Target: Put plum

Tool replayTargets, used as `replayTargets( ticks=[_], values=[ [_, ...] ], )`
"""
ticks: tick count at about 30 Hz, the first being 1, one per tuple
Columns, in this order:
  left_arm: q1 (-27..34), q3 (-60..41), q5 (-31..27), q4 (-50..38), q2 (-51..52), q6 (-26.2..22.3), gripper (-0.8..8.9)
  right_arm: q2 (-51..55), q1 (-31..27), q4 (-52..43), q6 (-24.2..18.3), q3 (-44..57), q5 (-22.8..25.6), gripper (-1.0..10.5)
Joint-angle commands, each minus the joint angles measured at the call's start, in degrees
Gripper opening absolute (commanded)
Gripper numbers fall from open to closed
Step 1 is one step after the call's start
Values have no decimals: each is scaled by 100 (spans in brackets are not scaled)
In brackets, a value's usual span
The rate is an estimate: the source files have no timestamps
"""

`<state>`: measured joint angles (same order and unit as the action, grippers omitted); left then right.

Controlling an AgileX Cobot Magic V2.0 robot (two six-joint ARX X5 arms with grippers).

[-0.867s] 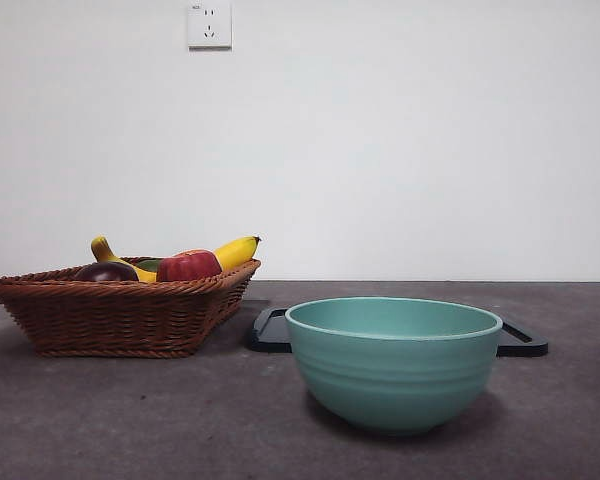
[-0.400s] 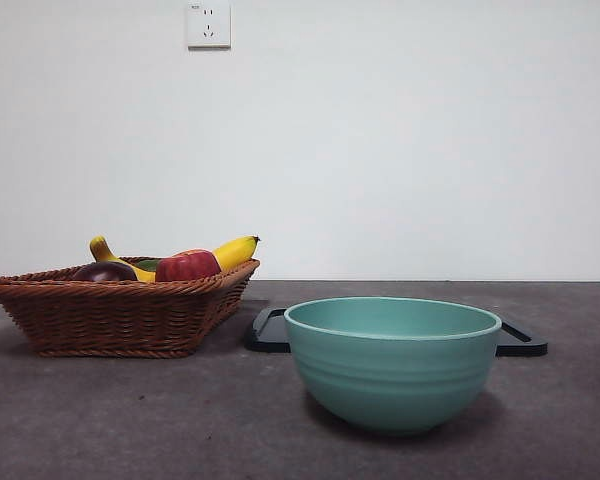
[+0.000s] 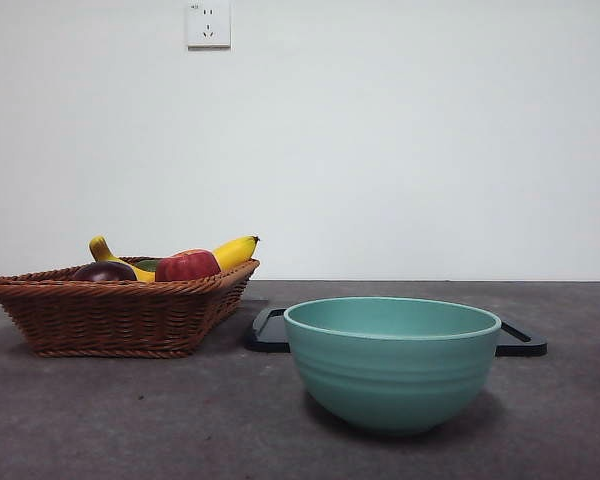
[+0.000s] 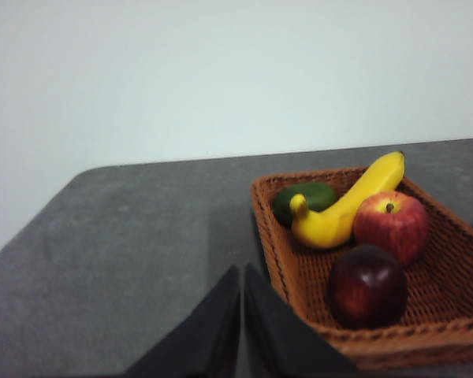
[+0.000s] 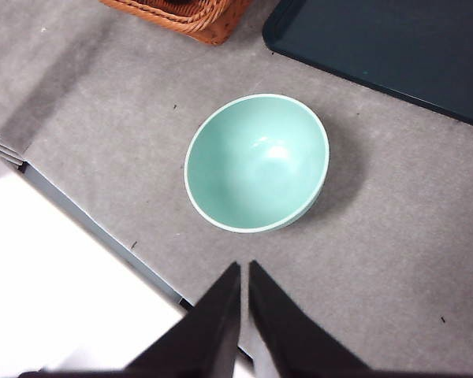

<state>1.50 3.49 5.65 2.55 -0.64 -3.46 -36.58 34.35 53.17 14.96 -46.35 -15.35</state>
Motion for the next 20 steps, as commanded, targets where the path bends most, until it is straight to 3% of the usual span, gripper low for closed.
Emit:
replayTargets(
  ticks=[1, 14, 20],
  values=[
    [11, -144, -35, -79, 48, 122, 7, -33, 39, -44, -61, -101, -2, 5],
    [11, -284, -37, 822, 48, 162, 7, -31, 39, -44, -61, -101, -2, 5],
    [9, -282, -37, 813, 46, 157, 7, -31, 39, -48, -61, -101, -2, 5]
  ],
)
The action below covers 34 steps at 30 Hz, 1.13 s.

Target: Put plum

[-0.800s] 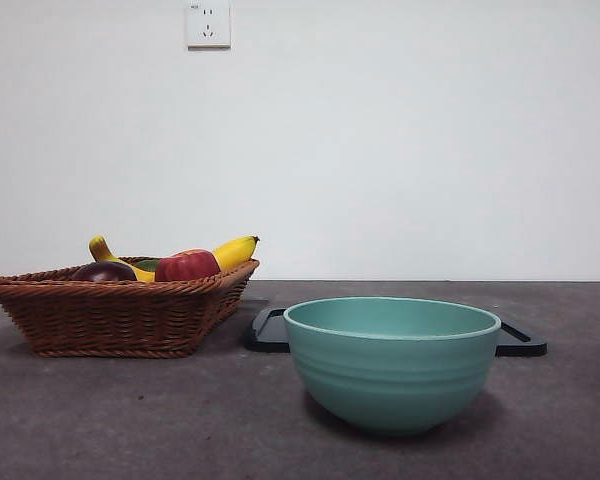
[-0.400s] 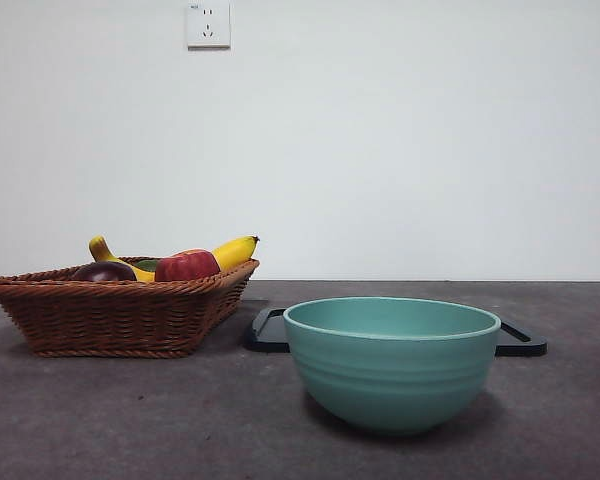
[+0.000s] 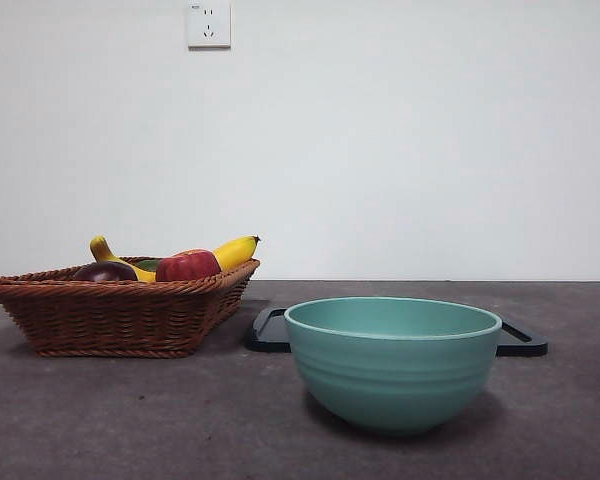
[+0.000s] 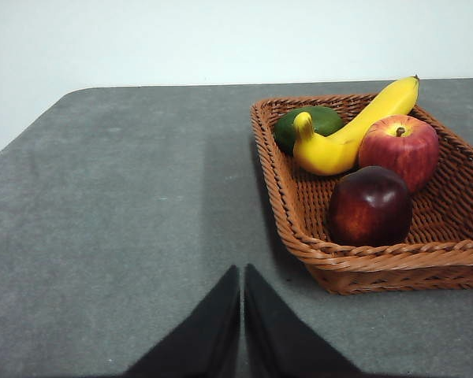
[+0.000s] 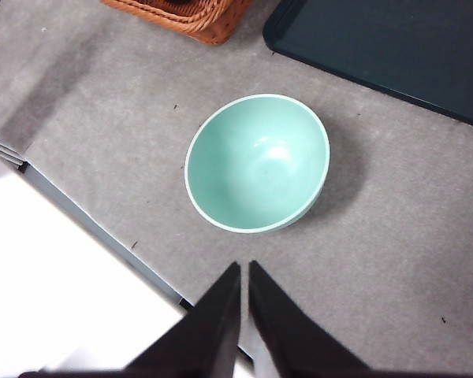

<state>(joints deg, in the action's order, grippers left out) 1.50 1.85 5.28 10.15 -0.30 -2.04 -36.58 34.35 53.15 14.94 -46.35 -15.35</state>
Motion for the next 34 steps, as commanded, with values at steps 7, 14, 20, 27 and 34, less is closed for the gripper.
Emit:
replayTargets(
  ticks=[7, 14, 20, 27, 34],
  values=[
    [9, -116, 2, 52, 11, 17, 7, -33, 39, -46, -59, -101, -2, 5],
    [9, -116, 2, 52, 11, 17, 7, -31, 39, -46, -59, -101, -2, 5],
    [9, -116, 2, 52, 11, 17, 7, -31, 39, -46, -59, -101, -2, 5],
    [9, -116, 2, 52, 11, 17, 7, -31, 39, -44, -59, -101, -2, 5],
    [9, -116, 2, 52, 11, 17, 7, 149, -474, -457, -555, -48, 442, 5]
  ],
)
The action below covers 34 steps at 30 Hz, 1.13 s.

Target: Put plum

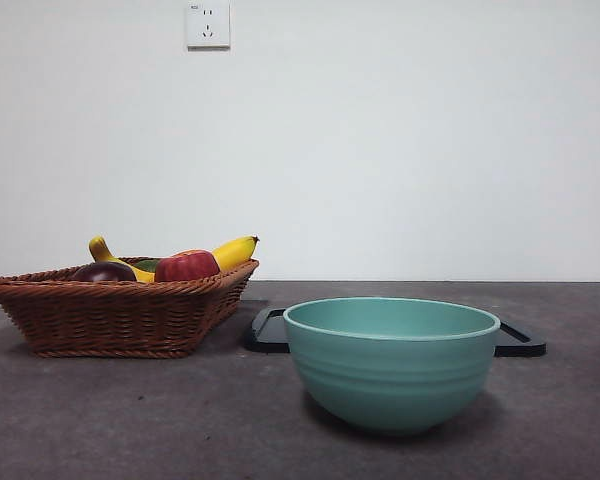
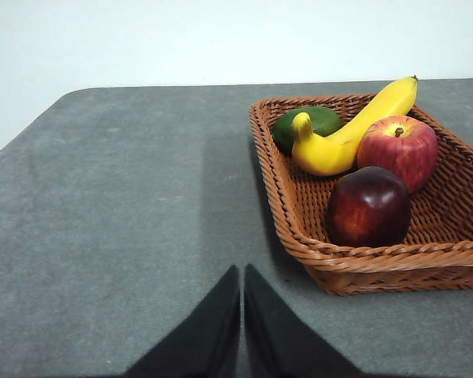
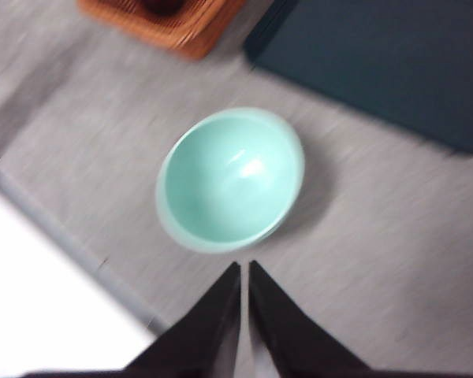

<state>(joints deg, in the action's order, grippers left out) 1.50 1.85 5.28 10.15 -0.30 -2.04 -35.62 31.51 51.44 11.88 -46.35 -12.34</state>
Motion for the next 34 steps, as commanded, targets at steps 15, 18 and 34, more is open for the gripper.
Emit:
replayTargets(
  ticks=[15, 18, 34],
  values=[
    [9, -116, 2, 52, 11, 17, 7, 1888, -2638, -4013, -879, 2524, 345, 5],
    [9, -116, 2, 52, 11, 17, 7, 2288, -2850, -4636, -942, 3141, 358, 5],
    [9, -116, 2, 52, 11, 17, 7, 3488, -2983, -5119, -929, 4575, 535, 5]
  ],
)
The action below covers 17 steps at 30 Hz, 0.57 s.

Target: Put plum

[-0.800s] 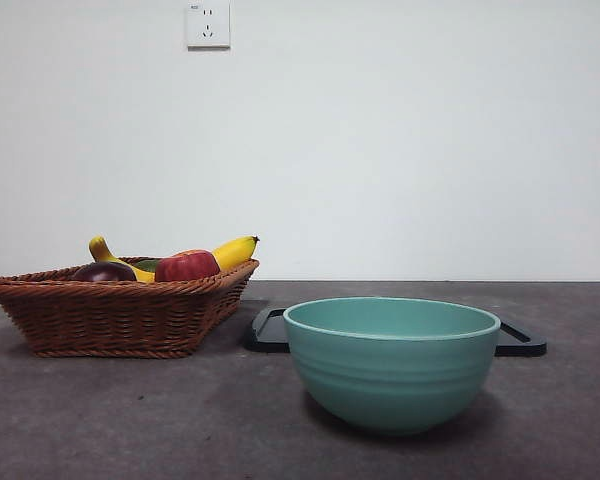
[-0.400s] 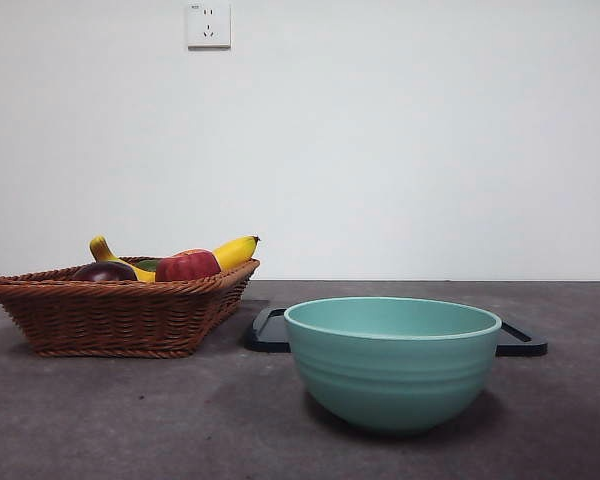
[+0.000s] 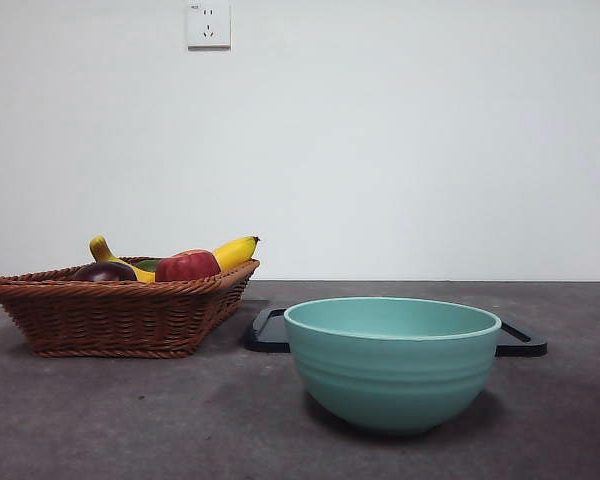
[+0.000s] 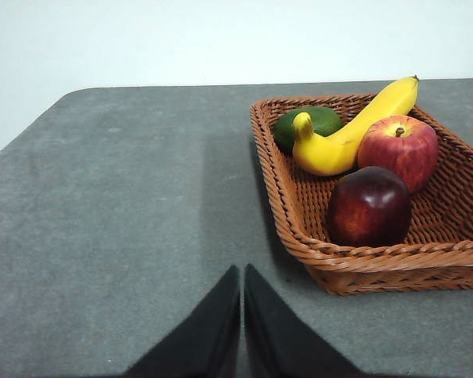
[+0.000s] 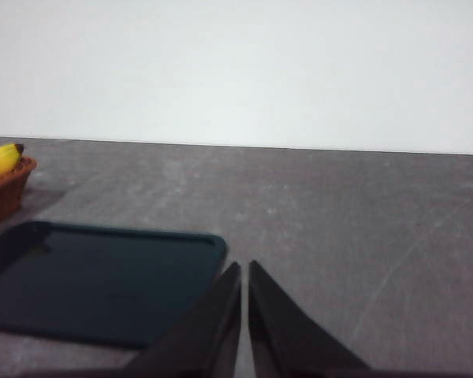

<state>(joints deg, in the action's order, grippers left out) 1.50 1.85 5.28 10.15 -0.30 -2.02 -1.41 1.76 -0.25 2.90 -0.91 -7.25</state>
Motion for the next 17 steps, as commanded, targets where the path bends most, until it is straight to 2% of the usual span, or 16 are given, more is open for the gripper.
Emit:
replayTargets(
  ticks=[1, 6, 11, 17],
  values=[
    [9, -116, 2, 52, 11, 15, 7, 111, -9, 122, -33, 31, 26, 5],
    [9, -116, 2, 52, 11, 15, 7, 120, -11, 378, -33, 31, 103, 5],
    [9, -116, 2, 52, 11, 15, 7, 120, -13, 1049, -44, 31, 184, 5],
    [9, -116, 2, 52, 11, 15, 7, 120, -13, 1045, -37, 31, 321, 5]
  ],
)
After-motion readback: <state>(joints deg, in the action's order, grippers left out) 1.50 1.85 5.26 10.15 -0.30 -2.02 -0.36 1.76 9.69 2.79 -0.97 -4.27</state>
